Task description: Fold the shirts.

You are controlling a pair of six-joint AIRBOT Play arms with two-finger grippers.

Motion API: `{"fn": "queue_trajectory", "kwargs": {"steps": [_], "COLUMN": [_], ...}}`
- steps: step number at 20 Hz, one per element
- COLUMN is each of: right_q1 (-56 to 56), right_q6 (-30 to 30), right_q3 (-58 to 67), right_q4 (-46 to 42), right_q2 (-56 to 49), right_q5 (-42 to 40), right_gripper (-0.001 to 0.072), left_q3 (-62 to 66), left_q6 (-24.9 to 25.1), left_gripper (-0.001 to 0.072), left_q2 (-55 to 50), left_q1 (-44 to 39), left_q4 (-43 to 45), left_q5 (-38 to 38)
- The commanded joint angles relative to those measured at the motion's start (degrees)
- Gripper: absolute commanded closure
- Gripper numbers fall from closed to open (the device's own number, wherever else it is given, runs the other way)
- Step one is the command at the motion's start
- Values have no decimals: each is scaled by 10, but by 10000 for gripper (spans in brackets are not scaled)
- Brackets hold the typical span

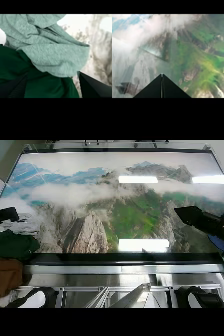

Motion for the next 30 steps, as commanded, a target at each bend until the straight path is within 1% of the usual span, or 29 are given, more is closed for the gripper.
{"fn": "queue_trajectory", "kwargs": {"steps": [1, 4, 8, 9, 10, 11, 12, 14, 15, 16, 17, 20, 21, 23, 25, 30], "right_q1": [0, 0, 0, 0, 0, 0, 0, 0, 0, 0, 0, 0, 0, 0, 0, 0], "right_q6": [0, 0, 0, 0, 0, 0, 0, 1, 0, 0, 0, 0, 0, 0, 0, 0], "right_q3": [0, 0, 0, 0, 0, 0, 0, 0, 0, 0, 0, 0, 0, 0, 0, 0], "right_q4": [4, 4, 6, 6, 6, 6, 6, 6, 6, 6, 6, 21, 21, 21, 21, 21], "right_q2": [0, 0, 0, 0, 0, 0, 0, 0, 0, 0, 0, 0, 0, 0, 0, 0], "right_q5": [-1, -1, -1, -1, -1, -1, -1, -1, -1, -1, -1, -6, -6, -6, -6, -5], "right_gripper": [692, 692, 692, 692, 692, 692, 692, 692, 692, 692, 692, 692, 692, 692, 692, 692], "left_q3": [4, 4, 4, 4, 4, 4, 4, 26, 51, 86, 127, 262, 306, 391, 427, 436], "left_q6": [26, 29, 35, 38, 38, 47, 65, 69, 73, 89, 118, 205, 220, 222, 222, 221], "left_gripper": [-6, -6, -4, 47, 274, 594, 691, 691, 688, 686, 685, 682, 682, 681, 680, 684], "left_q2": [-115, -178, -234, -241, -245, -247, -246, -242, -239, -235, -227, -202, -198, -204, -215, -278], "left_q1": [30, 21, 20, 20, 19, 16, 9, -24, -50, -85, -125, -245, -285, -365, -421, -515], "left_q4": [-16, -14, -15, -15, -14, -14, -15, -24, -47, -92, -160, -402, -446, -448, -449, -449], "left_q5": [-39, -67, -69, -67, -64, -58, -52, -25, -7, 17, 42, 112, 127, 155, 175, 186]}}
